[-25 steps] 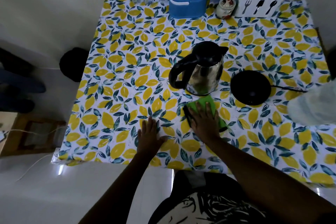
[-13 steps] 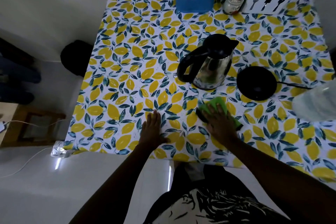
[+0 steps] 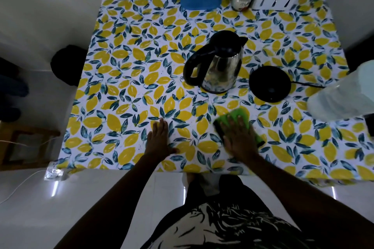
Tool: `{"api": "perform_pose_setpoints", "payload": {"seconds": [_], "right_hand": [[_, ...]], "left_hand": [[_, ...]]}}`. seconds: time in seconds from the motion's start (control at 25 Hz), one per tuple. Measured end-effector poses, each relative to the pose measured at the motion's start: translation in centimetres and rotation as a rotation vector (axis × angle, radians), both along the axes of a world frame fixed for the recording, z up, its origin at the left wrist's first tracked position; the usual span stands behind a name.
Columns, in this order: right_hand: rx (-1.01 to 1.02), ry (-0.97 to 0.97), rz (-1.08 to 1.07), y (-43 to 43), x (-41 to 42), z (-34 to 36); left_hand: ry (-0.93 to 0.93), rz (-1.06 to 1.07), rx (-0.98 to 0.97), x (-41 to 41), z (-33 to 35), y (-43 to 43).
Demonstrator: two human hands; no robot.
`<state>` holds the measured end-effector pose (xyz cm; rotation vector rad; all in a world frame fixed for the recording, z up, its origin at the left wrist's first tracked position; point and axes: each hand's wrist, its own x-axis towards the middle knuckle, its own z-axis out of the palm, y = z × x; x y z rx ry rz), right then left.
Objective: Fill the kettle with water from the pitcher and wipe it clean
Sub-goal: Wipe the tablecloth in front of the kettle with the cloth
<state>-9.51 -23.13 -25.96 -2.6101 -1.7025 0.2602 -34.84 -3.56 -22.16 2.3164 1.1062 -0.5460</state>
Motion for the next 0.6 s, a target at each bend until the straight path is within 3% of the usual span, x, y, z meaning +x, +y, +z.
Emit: {"api": "perform_pose_setpoints", "payload": {"seconds": [0.2, 0.28, 0.44, 0.52, 0.6], "right_hand": [[0.047, 0.185, -0.540, 7.8, 0.8, 0.6], [0.045, 0.186, -0.387, 8.8, -2.9, 0.6], [0.053, 0.110, 0.246, 2.6, -6.3, 0.3], [0.067, 0.069, 0.236, 0.8, -2.6, 0.2], [0.035, 0.051, -0.004, 1.5, 1.1, -0.1]], "left_hand": [[0.052, 0.013, -0.005, 0.7, 0.5, -0.2], [0.070, 0.013, -0.007, 0.9, 0.6, -0.2], [0.066, 0.008, -0.009, 0.8, 0.5, -0.3], [0.069, -0.003, -0.006, 0.9, 0.5, -0.3], [0.083, -0.012, -0.008, 0.9, 0.5, -0.2]]}}
